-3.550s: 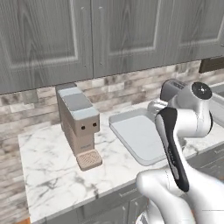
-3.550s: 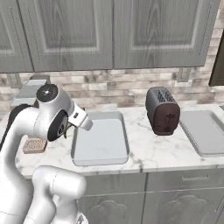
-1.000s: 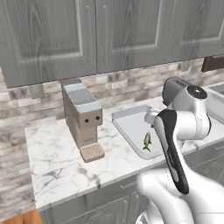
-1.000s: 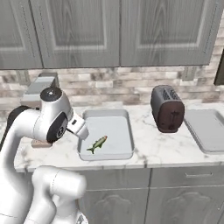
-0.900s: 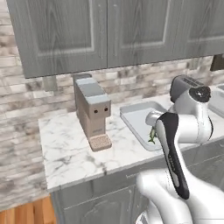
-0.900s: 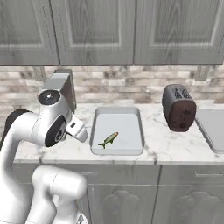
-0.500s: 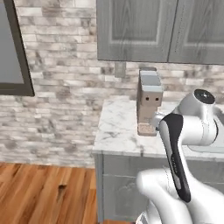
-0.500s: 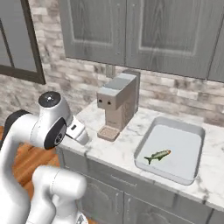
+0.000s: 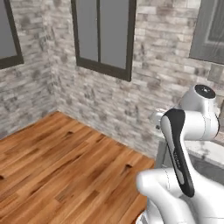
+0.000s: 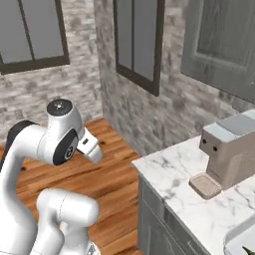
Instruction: Place one lime and one fish in each tupperware on the nearby counter, to pack two identical lunches.
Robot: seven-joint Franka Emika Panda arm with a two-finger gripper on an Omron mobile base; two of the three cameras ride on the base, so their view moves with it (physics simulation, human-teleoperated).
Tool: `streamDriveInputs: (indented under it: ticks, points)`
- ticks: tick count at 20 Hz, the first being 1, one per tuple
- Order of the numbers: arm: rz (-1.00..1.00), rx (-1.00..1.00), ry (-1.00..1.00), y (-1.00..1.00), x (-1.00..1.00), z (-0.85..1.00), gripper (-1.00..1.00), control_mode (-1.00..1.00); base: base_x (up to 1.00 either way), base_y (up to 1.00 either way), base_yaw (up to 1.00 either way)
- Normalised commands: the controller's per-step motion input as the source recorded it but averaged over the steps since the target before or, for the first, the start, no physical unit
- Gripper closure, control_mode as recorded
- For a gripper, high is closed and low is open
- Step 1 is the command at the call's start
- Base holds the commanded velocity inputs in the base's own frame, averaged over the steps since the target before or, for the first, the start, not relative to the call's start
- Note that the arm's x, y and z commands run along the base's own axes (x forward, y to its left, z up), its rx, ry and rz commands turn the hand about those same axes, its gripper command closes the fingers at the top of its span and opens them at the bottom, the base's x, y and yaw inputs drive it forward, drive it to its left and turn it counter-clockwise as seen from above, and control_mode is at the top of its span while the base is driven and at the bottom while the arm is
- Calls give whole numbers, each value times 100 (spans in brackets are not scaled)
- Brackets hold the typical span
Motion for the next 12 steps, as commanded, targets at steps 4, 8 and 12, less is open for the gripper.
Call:
streamDriveInputs:
  ticks: [4,8,12]
  points:
    - [0,0,0,0,0,0,-100,100,-13,91,78]
    - [0,0,0,0,0,0,-100,100,-7,100,67]
    - [0,0,0,0,0,0,-100,100,4,100,41]
